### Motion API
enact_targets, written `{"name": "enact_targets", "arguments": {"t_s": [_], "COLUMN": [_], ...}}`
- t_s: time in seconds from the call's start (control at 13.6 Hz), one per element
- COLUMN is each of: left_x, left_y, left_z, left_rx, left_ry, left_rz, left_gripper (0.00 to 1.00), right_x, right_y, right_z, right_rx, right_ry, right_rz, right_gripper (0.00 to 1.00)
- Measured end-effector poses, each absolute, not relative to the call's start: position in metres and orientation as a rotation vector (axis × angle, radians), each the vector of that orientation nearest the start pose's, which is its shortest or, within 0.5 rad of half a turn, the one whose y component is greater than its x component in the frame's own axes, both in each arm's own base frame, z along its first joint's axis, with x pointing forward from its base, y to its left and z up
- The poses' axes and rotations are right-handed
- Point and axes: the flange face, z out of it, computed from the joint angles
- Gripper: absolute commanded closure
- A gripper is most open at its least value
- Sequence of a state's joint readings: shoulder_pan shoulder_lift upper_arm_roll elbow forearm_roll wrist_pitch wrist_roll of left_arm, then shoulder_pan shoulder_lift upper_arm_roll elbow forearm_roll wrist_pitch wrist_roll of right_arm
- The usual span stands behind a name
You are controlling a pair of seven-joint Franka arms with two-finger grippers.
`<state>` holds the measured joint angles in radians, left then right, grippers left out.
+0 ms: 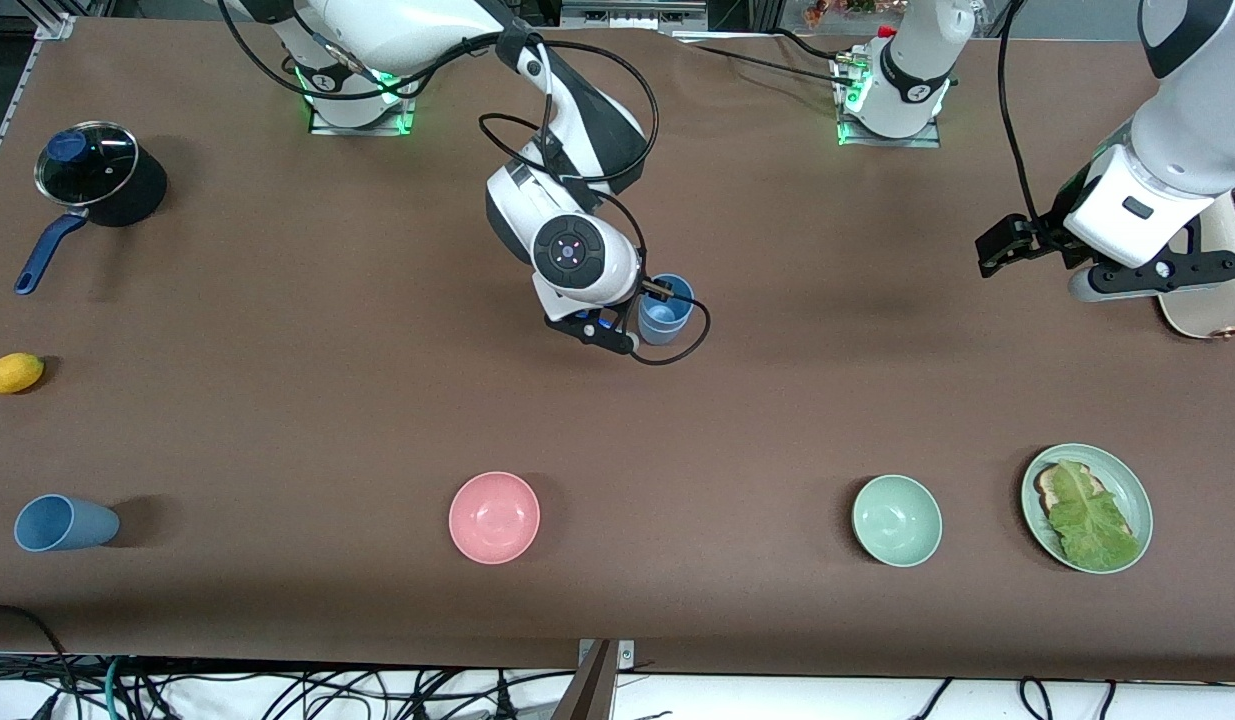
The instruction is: Stack blue cups with both arms
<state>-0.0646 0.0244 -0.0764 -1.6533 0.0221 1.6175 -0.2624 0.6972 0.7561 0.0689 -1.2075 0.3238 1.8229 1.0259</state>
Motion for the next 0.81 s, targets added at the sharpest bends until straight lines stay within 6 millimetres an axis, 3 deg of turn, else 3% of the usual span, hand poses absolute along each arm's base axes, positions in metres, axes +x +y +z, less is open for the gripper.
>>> {"name": "enact_targets", "arguments": {"t_s": [0.52,0.81], "left_x": [0.557,0.557], "left_y": [-0.076,-0.076], "left_z": [0.576,0.576], "left_rx": [-3.103,-3.103], "left_ry": [-0.186,-0.186], "left_rz": [0.085,0.086], "left_gripper": [0.0,0.0], "right_x": [0.535,0.563], "right_y": [0.511,0.474], "right_z": [0.338,0.357], "right_rx": [-2.915,-2.992], "right_ry": [0.579,0.559], "right_rz": [0.515,0.436], "right_gripper": [0.0,0.0]}}
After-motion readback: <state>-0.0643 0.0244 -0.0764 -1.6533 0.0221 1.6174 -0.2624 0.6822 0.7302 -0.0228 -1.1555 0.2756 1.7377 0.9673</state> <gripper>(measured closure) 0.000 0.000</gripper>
